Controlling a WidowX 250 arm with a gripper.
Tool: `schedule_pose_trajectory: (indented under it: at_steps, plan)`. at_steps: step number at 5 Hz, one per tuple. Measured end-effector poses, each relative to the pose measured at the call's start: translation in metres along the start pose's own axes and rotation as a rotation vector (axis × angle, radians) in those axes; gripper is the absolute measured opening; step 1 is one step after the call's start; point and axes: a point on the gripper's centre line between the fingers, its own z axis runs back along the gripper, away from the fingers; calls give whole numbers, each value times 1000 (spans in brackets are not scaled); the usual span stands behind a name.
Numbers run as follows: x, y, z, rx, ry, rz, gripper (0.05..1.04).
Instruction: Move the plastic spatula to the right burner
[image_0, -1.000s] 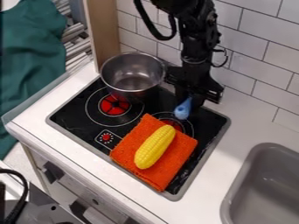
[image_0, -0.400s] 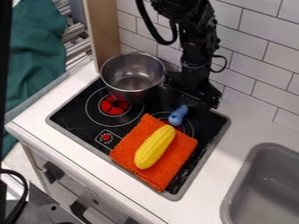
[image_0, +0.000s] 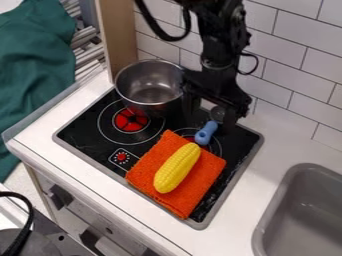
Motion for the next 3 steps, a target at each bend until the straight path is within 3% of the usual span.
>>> schedule_pose_trajectory:
  at_steps: [1, 3]
  plan:
    - [-9, 0, 15, -4, -34, 4, 1005]
    - [-29, -5, 12, -46, -14, 11, 1005]
